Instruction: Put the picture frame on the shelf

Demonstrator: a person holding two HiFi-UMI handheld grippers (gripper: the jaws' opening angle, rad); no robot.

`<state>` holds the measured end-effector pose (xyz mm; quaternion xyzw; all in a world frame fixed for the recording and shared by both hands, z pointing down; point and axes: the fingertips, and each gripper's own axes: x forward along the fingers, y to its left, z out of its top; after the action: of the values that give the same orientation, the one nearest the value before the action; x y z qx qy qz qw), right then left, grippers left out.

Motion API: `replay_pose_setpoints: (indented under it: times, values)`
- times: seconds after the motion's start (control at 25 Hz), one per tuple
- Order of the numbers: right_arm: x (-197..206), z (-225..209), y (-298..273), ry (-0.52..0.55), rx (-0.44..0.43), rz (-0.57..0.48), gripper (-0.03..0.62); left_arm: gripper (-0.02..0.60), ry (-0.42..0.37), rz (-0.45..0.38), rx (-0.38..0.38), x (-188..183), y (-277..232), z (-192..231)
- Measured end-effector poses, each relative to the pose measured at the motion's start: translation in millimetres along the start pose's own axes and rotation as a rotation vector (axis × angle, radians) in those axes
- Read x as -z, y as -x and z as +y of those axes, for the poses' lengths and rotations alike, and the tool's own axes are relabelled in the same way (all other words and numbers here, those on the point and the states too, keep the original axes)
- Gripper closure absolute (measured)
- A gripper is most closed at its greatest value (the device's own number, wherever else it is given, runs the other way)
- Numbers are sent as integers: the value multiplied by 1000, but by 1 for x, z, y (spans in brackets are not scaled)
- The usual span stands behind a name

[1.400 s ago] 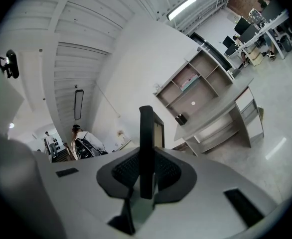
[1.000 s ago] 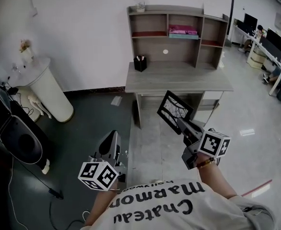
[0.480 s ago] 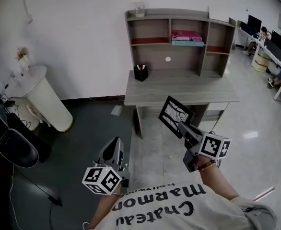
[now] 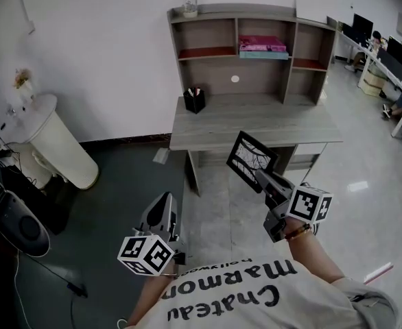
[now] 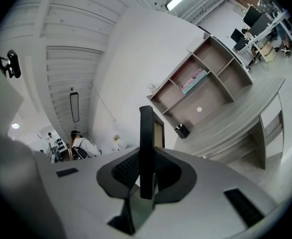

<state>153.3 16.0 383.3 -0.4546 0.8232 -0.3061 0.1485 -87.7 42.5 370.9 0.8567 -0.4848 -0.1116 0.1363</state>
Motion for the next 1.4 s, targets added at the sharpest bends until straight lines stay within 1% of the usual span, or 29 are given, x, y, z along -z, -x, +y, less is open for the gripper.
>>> replay_pose_setpoints:
  times: [0.12, 0.28, 0.4, 0.56, 0.68, 0.8, 0.92, 1.04, 1.2, 1.4]
  values:
    - [5, -6, 0, -15, 14, 12, 523, 565, -11, 22, 14, 4, -9, -3]
    - [10, -6, 13, -27, 10, 10, 523, 565, -33, 31, 27, 5, -5, -16]
    - [11, -11, 2, -41, 20, 10, 523, 565, -32, 35, 29, 4, -13, -4]
    - [3, -19, -32, -59, 37, 17, 523, 565, 14, 48, 33, -3, -40, 25]
    - [3, -17, -28, -61, 24, 17, 523, 565, 24, 44, 45, -1, -42, 18]
    - [4, -18, -33, -57, 18, 24, 523, 565, -1, 33, 54, -4, -46, 17]
    - [3, -21, -47, -60, 17, 26, 523, 565, -19, 45, 58, -3, -55, 25]
    - [0, -28, -65, -73, 27, 38, 523, 565, 16, 65, 56, -1, -71, 41]
    - [-17, -38, -107, -87, 41, 31, 523, 565, 19, 61, 57, -18, -107, 74]
    - [-47, -38, -153, -101, 31, 6, 523, 565, 10, 54, 80, -46, -148, 98]
